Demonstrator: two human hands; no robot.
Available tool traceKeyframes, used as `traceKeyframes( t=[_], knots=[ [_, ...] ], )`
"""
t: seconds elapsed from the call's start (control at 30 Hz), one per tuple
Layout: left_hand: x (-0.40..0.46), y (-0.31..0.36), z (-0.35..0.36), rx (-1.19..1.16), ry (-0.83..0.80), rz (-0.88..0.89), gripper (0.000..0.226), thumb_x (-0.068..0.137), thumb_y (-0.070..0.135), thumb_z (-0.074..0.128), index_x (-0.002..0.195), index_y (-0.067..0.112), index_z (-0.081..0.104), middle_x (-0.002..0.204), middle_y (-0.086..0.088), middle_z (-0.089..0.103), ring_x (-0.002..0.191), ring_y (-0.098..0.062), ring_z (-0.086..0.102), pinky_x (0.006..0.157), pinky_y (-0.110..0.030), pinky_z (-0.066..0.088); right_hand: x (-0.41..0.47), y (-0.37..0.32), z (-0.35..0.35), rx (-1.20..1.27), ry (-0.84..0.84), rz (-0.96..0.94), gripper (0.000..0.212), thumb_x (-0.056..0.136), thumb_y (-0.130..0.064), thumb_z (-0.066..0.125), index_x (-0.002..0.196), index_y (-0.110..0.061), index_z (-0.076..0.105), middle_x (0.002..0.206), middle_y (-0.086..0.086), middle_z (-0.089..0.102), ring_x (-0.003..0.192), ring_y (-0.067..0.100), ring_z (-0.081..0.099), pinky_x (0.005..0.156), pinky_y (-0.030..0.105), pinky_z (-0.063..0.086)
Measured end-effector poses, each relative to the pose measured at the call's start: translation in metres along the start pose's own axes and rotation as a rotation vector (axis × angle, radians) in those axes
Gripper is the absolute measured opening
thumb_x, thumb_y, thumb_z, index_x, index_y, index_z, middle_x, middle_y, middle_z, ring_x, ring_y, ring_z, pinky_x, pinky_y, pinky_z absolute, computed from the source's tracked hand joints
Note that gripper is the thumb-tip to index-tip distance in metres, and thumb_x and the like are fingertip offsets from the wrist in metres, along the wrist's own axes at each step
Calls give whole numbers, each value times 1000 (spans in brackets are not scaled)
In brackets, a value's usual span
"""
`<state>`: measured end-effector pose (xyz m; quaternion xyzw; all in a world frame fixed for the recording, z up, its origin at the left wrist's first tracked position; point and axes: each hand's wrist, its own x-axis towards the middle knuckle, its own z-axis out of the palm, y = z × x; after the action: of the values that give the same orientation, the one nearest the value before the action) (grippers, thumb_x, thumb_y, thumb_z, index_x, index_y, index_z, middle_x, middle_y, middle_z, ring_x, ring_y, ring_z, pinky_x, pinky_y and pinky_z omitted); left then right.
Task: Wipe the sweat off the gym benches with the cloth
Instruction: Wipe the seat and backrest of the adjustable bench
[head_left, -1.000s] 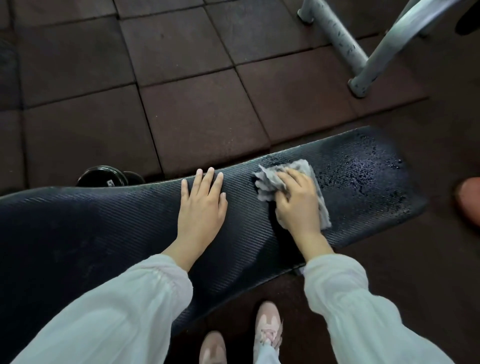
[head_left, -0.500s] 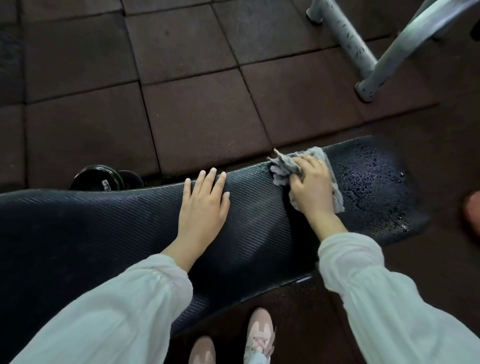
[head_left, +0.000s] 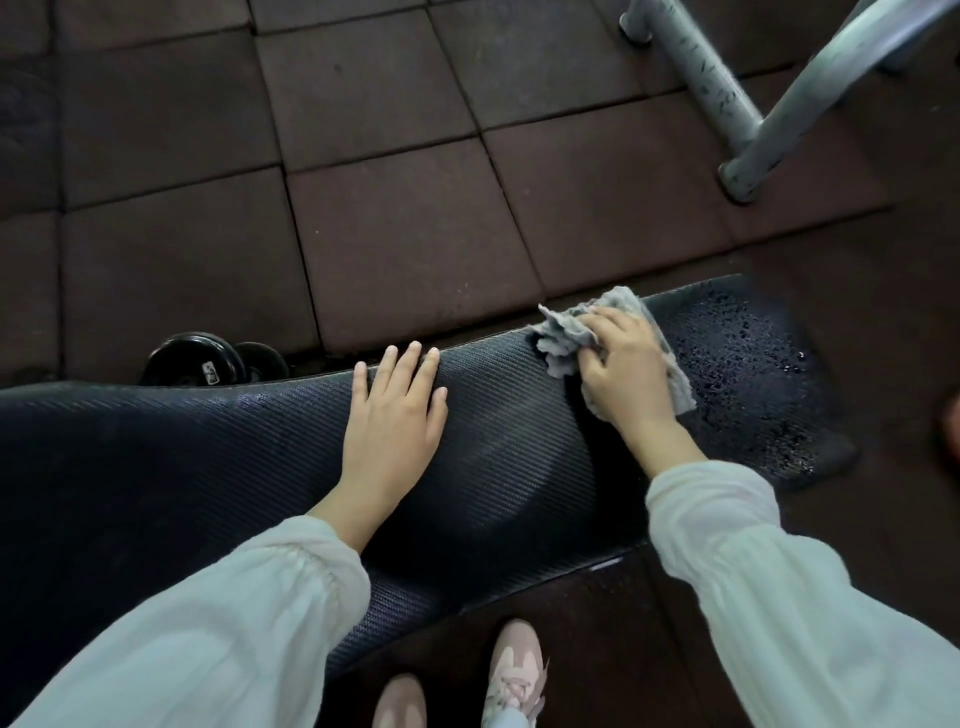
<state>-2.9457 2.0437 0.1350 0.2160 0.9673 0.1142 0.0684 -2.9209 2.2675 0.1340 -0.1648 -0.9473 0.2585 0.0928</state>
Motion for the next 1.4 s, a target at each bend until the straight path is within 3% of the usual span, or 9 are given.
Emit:
traceKeyframes(
  t=[0.2,0.33,0.43,0.57,0.87,1.0,1.13,1.3,1.4],
  knots=[
    [1,2,-1,35,-24,-16,51,90,31,32,125,4,56,127,-17,57,120,-37,51,97,-59,36,-10,-38,22,53,-146,-303,34,68,-13,49,95,-5,70,105,11,67,100,29,59,92,38,42],
    [6,9,0,-8,-4,-65,41,95,21,47,133,7,49,139,-16,47,132,-35,38,106,-57,23,-49,-7,-6,83,-237,-400,39,72,-16,43,100,-9,68,115,6,64,109,21,52,95,33,39],
    [16,17,0,-15,-24,-38,44,96,23,46,138,10,43,144,-13,40,137,-30,30,110,-51,18,-47,30,-27,40,-109,-253,40,74,-17,43,104,-6,68,115,10,63,111,21,50,99,31,35],
    [25,41,6,-31,-50,56,48,92,30,36,131,7,51,135,-16,51,128,-34,44,103,-54,31,-3,38,-24,-2,-3,5,41,70,-11,48,105,-1,67,111,18,64,107,34,55,97,34,33],
    [20,68,22,26,-8,101,55,91,33,26,130,3,51,136,-16,50,128,-35,43,102,-56,30,-43,49,-32,42,-115,-208,41,70,-7,52,109,-6,66,118,11,61,113,23,49,100,32,34],
    [22,67,21,25,5,115,53,91,32,29,128,2,53,133,-18,52,125,-37,46,99,-58,32,-38,87,-55,-16,41,39,45,76,-21,41,110,-4,65,117,14,62,112,29,52,102,22,24],
    [22,68,23,17,8,107,54,91,32,28,130,3,51,136,-17,49,128,-37,43,102,-57,29,13,82,-46,-34,51,200,41,79,-15,48,115,-3,62,123,18,57,118,33,45,101,29,22],
    [21,68,26,12,12,88,56,92,34,24,134,4,47,141,-16,43,133,-34,37,106,-55,25,1,46,-29,31,-96,-59,43,71,-11,49,110,-4,65,119,15,60,115,31,49,101,39,31],
    [21,67,26,16,10,89,58,91,35,22,135,5,46,142,-15,42,133,-33,36,107,-54,24,-41,50,-36,72,-130,-216,36,71,-8,53,104,-6,68,115,10,63,111,23,50,99,32,32]
  ],
)
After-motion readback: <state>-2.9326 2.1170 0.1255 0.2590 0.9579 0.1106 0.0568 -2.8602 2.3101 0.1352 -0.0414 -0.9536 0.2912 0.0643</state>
